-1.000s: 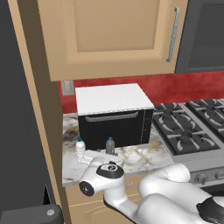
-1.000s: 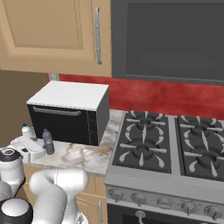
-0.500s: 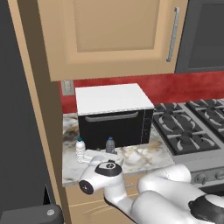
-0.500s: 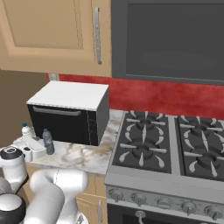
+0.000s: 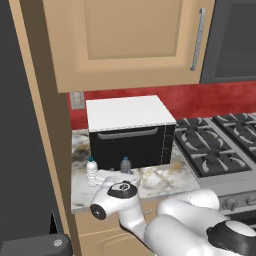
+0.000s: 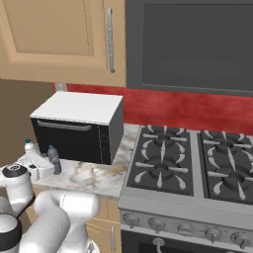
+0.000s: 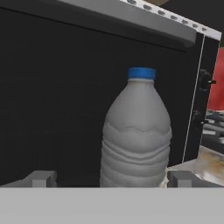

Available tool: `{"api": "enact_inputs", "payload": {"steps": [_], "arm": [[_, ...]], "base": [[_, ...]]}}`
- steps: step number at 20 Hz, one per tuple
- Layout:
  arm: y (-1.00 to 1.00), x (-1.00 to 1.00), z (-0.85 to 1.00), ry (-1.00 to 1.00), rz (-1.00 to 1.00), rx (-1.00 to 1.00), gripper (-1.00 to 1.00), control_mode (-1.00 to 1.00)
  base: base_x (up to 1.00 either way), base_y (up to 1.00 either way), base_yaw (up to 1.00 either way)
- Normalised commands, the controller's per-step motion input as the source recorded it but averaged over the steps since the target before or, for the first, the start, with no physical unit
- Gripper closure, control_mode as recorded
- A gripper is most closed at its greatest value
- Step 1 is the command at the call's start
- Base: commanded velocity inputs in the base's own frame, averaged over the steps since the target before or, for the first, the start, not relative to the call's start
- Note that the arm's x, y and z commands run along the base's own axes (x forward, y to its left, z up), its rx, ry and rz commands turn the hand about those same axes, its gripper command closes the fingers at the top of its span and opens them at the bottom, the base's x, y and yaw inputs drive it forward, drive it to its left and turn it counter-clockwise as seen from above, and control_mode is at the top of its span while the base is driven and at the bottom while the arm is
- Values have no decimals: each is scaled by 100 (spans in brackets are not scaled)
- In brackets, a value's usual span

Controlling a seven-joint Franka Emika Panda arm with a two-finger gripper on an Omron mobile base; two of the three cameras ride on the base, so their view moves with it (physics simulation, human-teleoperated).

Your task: Take the bottled waters from the counter and place them in the freezer to freeze. Close the freezer door after placing the bottles.

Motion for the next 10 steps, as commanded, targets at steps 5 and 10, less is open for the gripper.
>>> {"api": "enact_inputs", "payload": {"steps": [5, 10], "arm": [[0, 22, 0, 0, 0, 0, -100, -100], [-1, 15, 0, 0, 0, 0, -100, -100]], "base": [[0, 0, 0], [0, 0, 0]]}}
